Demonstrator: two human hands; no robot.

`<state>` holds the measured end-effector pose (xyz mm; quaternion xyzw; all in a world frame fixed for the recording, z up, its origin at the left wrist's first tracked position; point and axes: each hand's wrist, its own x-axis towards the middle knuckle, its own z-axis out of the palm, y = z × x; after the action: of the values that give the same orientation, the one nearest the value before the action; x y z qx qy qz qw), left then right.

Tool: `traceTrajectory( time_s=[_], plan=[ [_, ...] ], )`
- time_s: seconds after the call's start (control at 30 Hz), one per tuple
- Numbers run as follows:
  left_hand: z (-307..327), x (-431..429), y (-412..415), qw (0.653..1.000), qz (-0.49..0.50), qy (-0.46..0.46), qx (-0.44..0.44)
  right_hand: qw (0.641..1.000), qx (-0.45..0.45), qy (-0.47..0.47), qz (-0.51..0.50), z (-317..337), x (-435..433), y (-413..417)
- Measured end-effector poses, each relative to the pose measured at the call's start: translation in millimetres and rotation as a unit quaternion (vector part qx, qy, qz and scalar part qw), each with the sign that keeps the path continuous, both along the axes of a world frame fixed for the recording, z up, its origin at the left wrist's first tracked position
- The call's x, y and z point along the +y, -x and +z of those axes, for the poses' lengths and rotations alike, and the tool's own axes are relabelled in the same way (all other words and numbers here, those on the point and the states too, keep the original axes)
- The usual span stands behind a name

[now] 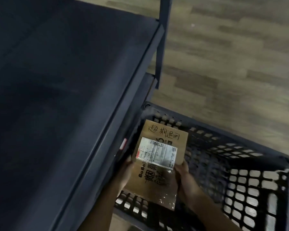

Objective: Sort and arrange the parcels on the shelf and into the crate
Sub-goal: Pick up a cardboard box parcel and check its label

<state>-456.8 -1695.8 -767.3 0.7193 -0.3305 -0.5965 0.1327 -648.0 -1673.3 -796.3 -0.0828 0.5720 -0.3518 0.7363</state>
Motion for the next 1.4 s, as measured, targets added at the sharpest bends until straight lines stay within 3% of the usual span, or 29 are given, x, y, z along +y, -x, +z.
traceTrajectory(
  time_s=[0.4,0.53,0.77,0.87,1.03,1.2,1.27,1.33,1.4],
  plan=[
    [-96.8,-7.7,18.5,0.982,-0.028,0.008,-0.186,0.994,0.055,-0.02,-0.093,-112.0,2.3,-26.2],
    [-116.0,0.6,14.9,0.987,-0.02,-0.024,-0.156,0.988,0.094,-0.029,-0.116,-122.7,5.6,-36.0],
    [-129.3,-3.5,11.5,0.99,0.001,-0.057,-0.132,0.99,0.116,-0.042,-0.072,-126.5,8.3,-34.7],
    [-123.3,-5.3,13.8,0.985,0.005,-0.068,-0.16,0.992,0.105,-0.064,-0.032,-116.8,4.3,-31.4],
    [-74.4,1.6,27.6,0.964,0.017,-0.072,-0.257,0.984,0.147,-0.096,0.002,-68.0,-6.2,-27.3],
    [27.1,-2.0,47.6,0.956,-0.08,0.019,-0.281,0.968,0.239,-0.013,0.072,43.5,-32.2,-36.7],
    [80.8,-13.1,54.2,0.941,-0.142,0.063,-0.3,0.933,0.322,0.034,0.158,98.8,-39.9,-35.9],
    [140.6,-20.0,57.9,0.92,-0.193,0.099,-0.327,0.875,0.405,0.077,0.254,151.7,-43.8,-26.3],
    [204.5,-25.0,58.7,0.914,-0.201,0.125,-0.33,0.83,0.445,0.116,0.316,210.5,-51.4,-19.7]
  ],
)
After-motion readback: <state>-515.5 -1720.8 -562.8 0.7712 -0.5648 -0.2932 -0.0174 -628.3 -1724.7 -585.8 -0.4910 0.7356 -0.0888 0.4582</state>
